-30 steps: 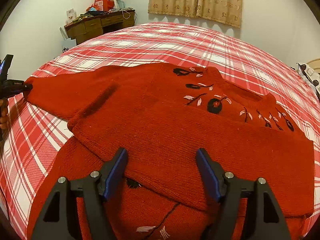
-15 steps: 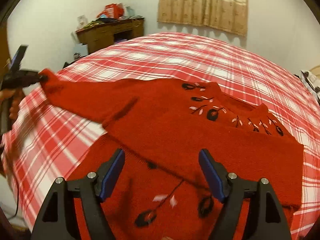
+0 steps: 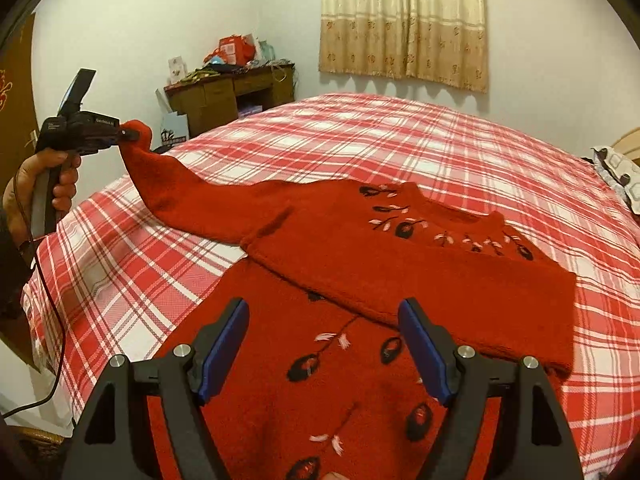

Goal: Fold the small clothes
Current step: 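Lift the cuff with the left gripper and fold it across the body toward the right gripper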

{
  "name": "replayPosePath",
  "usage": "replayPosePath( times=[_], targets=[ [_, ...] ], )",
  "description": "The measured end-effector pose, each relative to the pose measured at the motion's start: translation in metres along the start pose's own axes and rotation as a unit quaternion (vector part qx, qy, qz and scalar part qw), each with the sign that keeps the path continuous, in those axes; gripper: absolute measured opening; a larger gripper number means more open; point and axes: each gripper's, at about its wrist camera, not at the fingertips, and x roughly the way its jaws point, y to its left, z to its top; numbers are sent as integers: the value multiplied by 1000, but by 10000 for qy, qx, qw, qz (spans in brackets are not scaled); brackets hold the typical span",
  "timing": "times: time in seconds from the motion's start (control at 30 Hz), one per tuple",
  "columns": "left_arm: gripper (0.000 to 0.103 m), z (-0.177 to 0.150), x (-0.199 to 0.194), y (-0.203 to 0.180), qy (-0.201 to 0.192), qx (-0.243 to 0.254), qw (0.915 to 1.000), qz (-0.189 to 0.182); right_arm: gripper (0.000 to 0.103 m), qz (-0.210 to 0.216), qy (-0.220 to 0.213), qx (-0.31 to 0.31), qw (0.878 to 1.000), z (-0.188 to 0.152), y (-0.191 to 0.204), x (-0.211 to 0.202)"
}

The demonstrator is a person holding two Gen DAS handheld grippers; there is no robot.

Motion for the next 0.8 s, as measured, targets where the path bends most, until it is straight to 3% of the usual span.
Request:
replayPosePath(
  times=[0.27, 0.53, 0.8],
  targets=[
    [11, 14, -23, -48, -177, 143, 9977, -641, 78, -68, -137, 224, 9996, 0, -18, -25],
    [11, 30, -38, -95, -431, 354, 9929, -1050, 78, -156, -227, 295, 9992, -5, -31, -47],
    [11, 36, -45, -135, -448, 323, 9880, -1443, 79, -287, -324, 463, 9980, -11, -48, -65]
  ],
)
